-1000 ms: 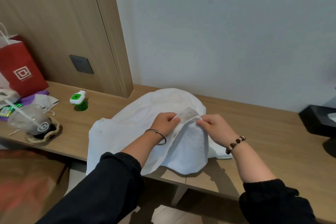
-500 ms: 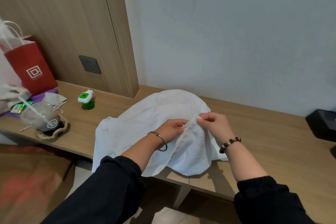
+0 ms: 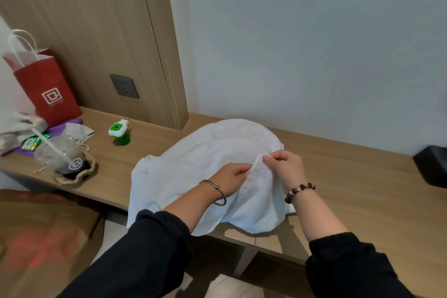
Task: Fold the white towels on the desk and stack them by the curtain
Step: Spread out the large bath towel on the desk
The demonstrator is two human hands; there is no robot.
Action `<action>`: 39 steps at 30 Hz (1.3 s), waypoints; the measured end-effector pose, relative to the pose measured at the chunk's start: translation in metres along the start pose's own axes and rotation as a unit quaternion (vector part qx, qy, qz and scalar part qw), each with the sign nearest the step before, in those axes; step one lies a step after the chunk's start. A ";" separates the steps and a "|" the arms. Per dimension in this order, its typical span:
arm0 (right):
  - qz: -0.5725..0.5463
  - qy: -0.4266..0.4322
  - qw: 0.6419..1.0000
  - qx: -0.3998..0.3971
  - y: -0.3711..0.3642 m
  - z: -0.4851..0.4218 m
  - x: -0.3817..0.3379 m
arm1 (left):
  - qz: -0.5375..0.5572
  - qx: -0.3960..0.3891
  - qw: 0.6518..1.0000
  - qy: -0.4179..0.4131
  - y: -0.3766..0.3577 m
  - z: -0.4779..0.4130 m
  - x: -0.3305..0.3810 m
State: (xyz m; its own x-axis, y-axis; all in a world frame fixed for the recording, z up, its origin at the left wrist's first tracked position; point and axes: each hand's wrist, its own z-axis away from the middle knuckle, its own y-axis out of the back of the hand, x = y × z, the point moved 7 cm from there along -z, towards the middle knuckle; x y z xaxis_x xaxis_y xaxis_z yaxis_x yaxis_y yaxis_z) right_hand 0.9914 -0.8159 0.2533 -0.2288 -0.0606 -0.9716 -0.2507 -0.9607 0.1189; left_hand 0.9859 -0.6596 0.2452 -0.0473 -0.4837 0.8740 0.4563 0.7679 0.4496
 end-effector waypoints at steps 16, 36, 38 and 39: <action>-0.049 0.075 0.990 0.110 0.004 0.008 -0.014 | -0.268 -0.027 0.963 0.023 -0.035 0.013 -0.016; 0.225 0.150 0.950 0.157 0.014 -0.008 -0.037 | -0.180 -0.039 0.982 0.037 0.003 0.007 -0.001; 0.172 0.138 0.954 0.204 0.027 -0.014 -0.042 | -0.252 -0.049 0.964 0.070 0.009 0.010 -0.019; 0.150 0.128 0.952 0.233 0.038 -0.018 -0.044 | -0.277 -0.050 0.955 0.094 0.016 0.013 -0.032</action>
State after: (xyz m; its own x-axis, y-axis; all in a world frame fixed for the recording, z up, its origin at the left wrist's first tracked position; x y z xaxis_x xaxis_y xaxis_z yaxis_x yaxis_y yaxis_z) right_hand 1.0092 -0.8550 0.2968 -0.1348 -0.4339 -0.8908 -0.6146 -0.6686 0.4187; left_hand 0.9834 -0.6262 0.2271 -0.1496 -0.8786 0.4536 0.4903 0.3325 0.8057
